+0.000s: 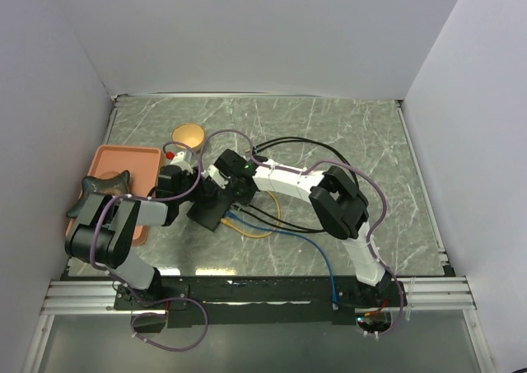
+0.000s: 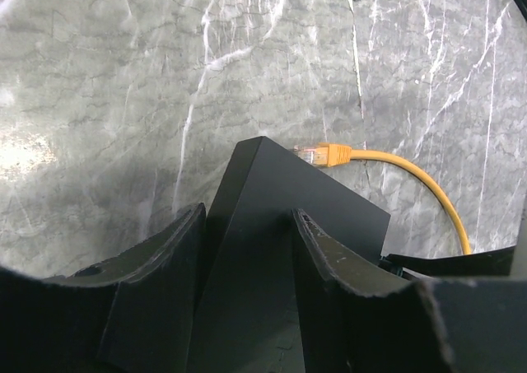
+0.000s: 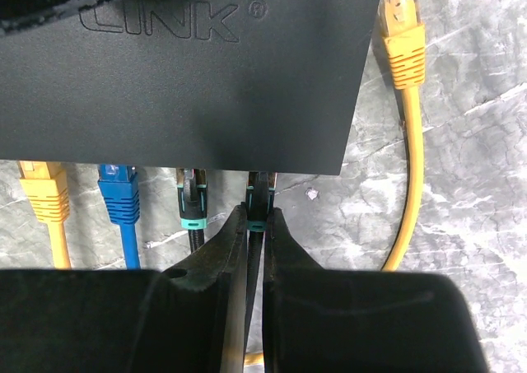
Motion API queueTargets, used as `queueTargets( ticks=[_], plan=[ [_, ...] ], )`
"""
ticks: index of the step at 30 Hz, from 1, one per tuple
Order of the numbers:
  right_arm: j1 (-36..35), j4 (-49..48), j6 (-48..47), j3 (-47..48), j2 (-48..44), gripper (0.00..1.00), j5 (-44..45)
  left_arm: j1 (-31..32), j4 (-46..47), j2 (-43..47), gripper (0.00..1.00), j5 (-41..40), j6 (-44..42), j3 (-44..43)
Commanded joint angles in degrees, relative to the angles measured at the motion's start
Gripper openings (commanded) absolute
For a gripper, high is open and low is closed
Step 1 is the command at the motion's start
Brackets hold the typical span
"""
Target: Insert the plug into the switch port
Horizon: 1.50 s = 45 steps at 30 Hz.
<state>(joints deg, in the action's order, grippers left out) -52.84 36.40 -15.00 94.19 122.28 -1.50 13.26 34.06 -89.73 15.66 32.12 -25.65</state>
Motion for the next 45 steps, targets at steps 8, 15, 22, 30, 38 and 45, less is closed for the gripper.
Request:
queueTargets(
  ticks=[8, 15, 22, 30, 38, 45],
  plan=[
    [-2.4, -28.0, 2.2, 2.0, -3.4, 0.03, -1.6, 6.6, -6.3, 3.9, 0.64, 9.8, 4.4, 1.1],
    [-2.2, -25.5, 3.6, -0.8, -5.2, 0.22, 5.3, 6.6, -19.7, 14.9, 0.89, -11.2, 10.1, 0.5],
    [-2.1, -21.6, 4.3, -1.0, -4.8, 0.47, 6.8, 6.5, -24.4, 23.8, 0.96, -20.4, 13.5, 2.7],
    [-1.9, -22.4, 6.9, -6.7, -11.6, 0.81, 9.8, 6.5, -26.6, 37.0, 0.96, -23.1, 14.3, 4.9],
    [-1.9, -21.8, 9.3, -12.8, -24.4, 0.99, 13.2, 6.5, -31.2, 57.0, 0.96, -22.7, 13.3, 6.4],
    [-1.9, -21.1, 14.6, -21.4, -36.7, 0.99, 17.6, 6.5, -39.1, 63.4, 0.96, -23.6, 13.9, 1.3]
  ],
)
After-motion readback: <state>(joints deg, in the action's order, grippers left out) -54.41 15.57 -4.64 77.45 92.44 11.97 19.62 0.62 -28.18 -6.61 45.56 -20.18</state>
